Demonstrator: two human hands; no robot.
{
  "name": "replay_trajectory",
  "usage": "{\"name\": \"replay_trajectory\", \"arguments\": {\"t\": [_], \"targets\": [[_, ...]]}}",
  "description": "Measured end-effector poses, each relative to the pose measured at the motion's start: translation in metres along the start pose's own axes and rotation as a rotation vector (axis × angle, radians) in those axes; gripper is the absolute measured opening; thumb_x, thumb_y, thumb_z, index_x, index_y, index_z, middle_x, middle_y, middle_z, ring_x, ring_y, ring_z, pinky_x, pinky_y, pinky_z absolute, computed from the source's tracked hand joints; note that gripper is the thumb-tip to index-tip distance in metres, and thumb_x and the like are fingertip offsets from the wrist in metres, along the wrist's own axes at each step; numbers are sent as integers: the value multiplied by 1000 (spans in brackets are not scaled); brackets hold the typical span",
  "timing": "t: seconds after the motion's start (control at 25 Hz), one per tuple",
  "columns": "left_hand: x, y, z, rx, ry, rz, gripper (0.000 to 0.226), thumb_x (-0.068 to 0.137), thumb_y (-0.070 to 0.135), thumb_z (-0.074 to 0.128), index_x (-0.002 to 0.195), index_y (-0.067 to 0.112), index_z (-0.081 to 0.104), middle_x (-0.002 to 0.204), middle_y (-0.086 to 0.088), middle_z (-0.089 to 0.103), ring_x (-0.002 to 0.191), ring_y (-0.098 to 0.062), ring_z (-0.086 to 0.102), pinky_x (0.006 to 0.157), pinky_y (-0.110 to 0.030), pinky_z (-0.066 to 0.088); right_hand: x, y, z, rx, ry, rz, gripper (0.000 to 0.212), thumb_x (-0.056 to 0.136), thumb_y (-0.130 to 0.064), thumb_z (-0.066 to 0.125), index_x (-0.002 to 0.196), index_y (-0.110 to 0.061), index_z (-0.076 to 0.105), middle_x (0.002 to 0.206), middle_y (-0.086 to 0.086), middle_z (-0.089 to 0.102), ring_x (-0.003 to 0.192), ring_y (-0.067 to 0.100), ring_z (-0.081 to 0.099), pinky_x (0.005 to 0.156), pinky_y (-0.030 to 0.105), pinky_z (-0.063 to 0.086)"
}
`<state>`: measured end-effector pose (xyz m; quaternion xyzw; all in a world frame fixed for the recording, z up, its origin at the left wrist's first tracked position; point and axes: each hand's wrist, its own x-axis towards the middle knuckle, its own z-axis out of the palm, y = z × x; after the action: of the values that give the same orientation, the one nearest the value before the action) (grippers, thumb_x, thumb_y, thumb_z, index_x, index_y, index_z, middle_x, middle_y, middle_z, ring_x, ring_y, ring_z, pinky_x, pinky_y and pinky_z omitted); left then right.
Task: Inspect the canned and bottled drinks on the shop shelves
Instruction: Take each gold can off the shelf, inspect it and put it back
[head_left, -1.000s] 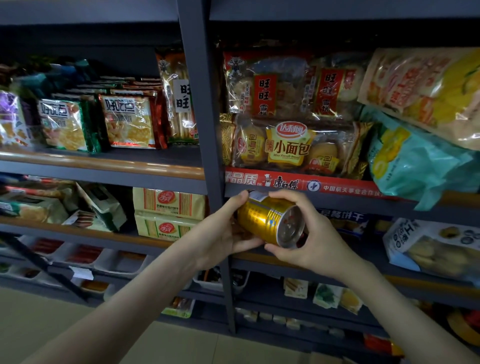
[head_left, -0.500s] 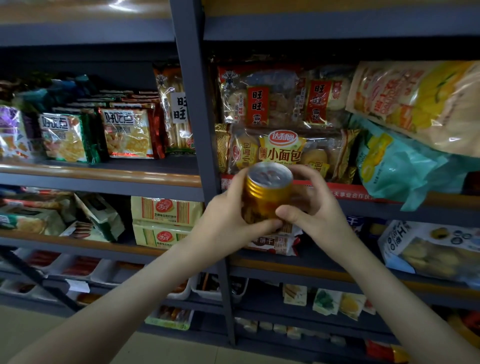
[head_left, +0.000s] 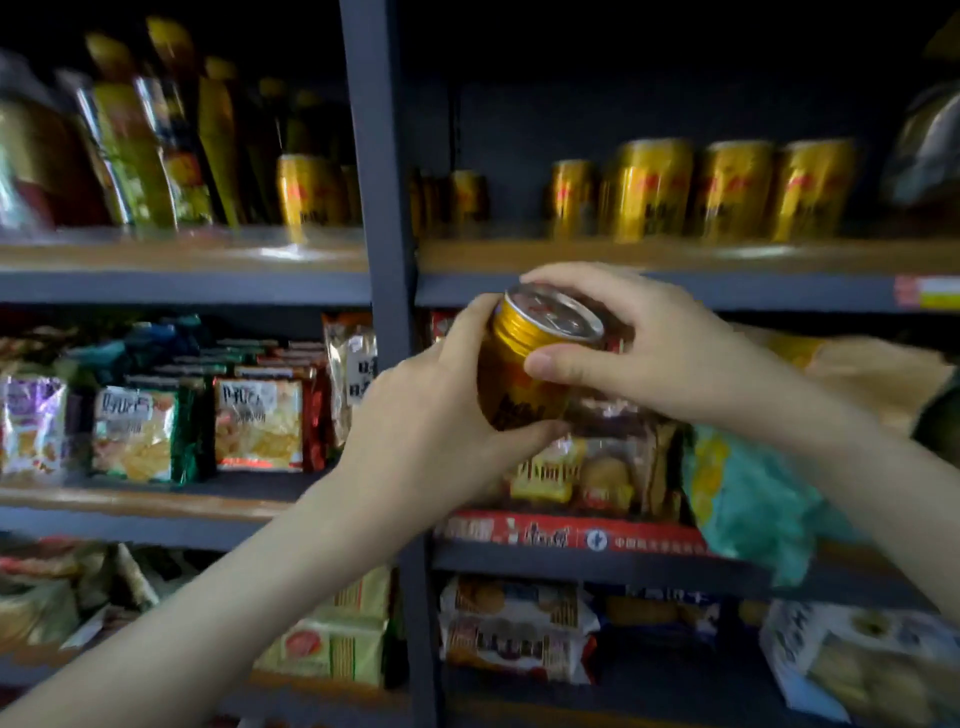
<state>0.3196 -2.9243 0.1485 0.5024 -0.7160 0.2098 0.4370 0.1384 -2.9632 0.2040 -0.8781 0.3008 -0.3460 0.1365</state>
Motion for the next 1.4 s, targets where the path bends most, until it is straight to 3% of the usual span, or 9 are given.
{"name": "replay_trajectory", "arguments": {"t": [0.16, 0.28, 0.36, 0.48, 0.64, 0.92, 1.04, 1.2, 1.4], "targets": [[63, -13, -31, 145, 302, 155, 83, 80, 71, 47, 141, 15, 42, 114, -3, 66, 96, -20, 65, 67, -22, 47, 65, -31, -68, 81, 4, -85, 48, 67, -46, 68, 112, -30, 65, 102, -12, 71, 96, -2, 65, 80, 15, 52], [99, -51, -44, 313, 482, 275, 61, 96, 51, 40, 131, 3, 53, 117, -15, 63, 107, -31, 59, 83, -37, 49, 111, -35, -98, 61, 3, -56, 47, 66, -40, 69, 109, -20, 69, 103, -5, 72, 98, 3, 65, 87, 16, 49], [116, -82, -42, 430, 458, 404, 54, 98, 41, 43, 128, -1, 55, 125, -19, 60, 118, -35, 55, 103, -41, 38, 138, -30, -107, -18, -34, -16, 43, 69, -42, 68, 106, -22, 69, 106, -5, 71, 103, 6, 62, 90, 18, 44], [131, -121, -31, 598, 272, 622, 52, 96, 40, 47, 133, 5, 56, 140, -17, 52, 134, -31, 43, 116, -45, 27, 176, -6, -112, -179, -96, 100, 43, 81, -37, 68, 120, -19, 62, 112, -6, 65, 111, 12, 56, 85, 16, 40], [141, -141, -22, 647, 159, 725, 51, 99, 44, 39, 130, 10, 61, 144, -13, 49, 142, -30, 26, 120, -46, 16, 206, 32, -108, -434, -270, 251, 48, 82, -40, 69, 125, -21, 61, 119, -5, 62, 111, 12, 55, 89, 23, 38], [145, -150, -13, 479, 211, 746, 49, 101, 42, 34, 117, 8, 64, 132, -14, 57, 140, -32, 28, 121, -43, 12, 216, 47, -116, -564, -484, 398, 43, 89, -25, 64, 131, -24, 55, 128, -7, 50, 118, 10, 43, 89, 21, 31], [147, -153, -10, 436, 215, 760, 45, 102, 42, 30, 121, 11, 57, 135, -12, 53, 143, -31, 25, 121, -42, 9, 220, 46, -114, -643, -500, 415, 54, 91, -24, 63, 141, -28, 44, 146, -1, 36, 126, 12, 34, 101, 28, 28], [145, -159, -9, 448, 223, 751, 46, 103, 42, 28, 136, 13, 43, 151, -6, 32, 149, -24, 12, 122, -41, 6, 227, 45, -94, -859, -450, 221, 91, 88, -32, 68, 151, -42, 3, 161, -4, 6, 147, 20, 9, 117, 38, 15], [141, -167, -15, 556, 225, 790, 51, 103, 42, 24, 147, 16, 30, 156, -1, 17, 150, -22, 4, 122, -41, 6, 243, 44, -50, -1235, -335, -310, 97, 89, -19, 63, 151, -35, -10, 161, -3, 0, 147, 19, 1, 118, 37, 12]]}}
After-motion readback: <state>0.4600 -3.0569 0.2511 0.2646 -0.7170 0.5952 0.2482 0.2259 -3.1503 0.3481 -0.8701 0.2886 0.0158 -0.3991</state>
